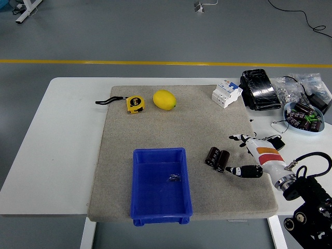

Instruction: Pick up the battery,place it into the box

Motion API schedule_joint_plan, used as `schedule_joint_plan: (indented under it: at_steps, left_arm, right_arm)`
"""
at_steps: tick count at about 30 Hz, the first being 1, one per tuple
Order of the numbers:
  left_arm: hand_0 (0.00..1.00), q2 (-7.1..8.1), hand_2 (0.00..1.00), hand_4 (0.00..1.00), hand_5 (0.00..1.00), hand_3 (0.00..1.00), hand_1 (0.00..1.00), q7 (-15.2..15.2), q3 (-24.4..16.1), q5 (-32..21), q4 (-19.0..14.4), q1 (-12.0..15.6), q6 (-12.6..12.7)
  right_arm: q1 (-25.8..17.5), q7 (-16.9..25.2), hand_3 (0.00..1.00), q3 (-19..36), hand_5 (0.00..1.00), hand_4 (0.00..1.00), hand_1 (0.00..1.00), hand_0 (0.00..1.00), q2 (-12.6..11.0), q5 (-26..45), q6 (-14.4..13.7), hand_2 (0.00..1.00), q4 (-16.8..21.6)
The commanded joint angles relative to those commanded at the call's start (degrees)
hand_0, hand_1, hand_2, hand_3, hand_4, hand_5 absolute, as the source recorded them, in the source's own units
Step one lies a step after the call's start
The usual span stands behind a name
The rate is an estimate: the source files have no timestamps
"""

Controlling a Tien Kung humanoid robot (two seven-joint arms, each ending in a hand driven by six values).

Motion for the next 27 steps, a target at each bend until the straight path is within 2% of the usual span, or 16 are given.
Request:
schedule_joint_plan:
  at_steps: [2,3,13,27]
  left_arm:
    - [0.743,-0.01,0.762,0.68,0.703,0.662,0.708,0.02,-0.04,0.05,0.0,-0.01,0.01]
    - [0.743,-0.01,0.76,0.681,0.703,0.662,0.708,0.05,-0.06,0.09,0.0,-0.02,0.01]
    - [0.743,0.03,0.76,0.681,0.703,0.663,0.707,0.11,-0.22,0.47,0.01,0.05,-0.13]
    - [0.743,-0.18,0.759,0.681,0.703,0.663,0.705,0.26,-0.44,0.7,0.01,0.25,-0.14]
  right_arm:
    - [0.15,-0.08,0.802,-0.06,0.285,0.998,0.587,0.377,-0.01,-0.18,0.05,0.752,-0.12]
    - [0.32,-0.15,0.797,-0.12,0.291,0.998,0.547,0.334,-0.02,-0.28,0.16,0.738,-0.26]
    - [1.13,-1.09,0.795,-1.72,0.303,0.998,0.529,0.328,0.12,-0.3,1.47,0.734,-0.64]
    - [2.23,-1.34,0.782,-4.41,0.318,0.998,0.5,0.313,0.79,2.98,-1.78,0.689,-2.63]
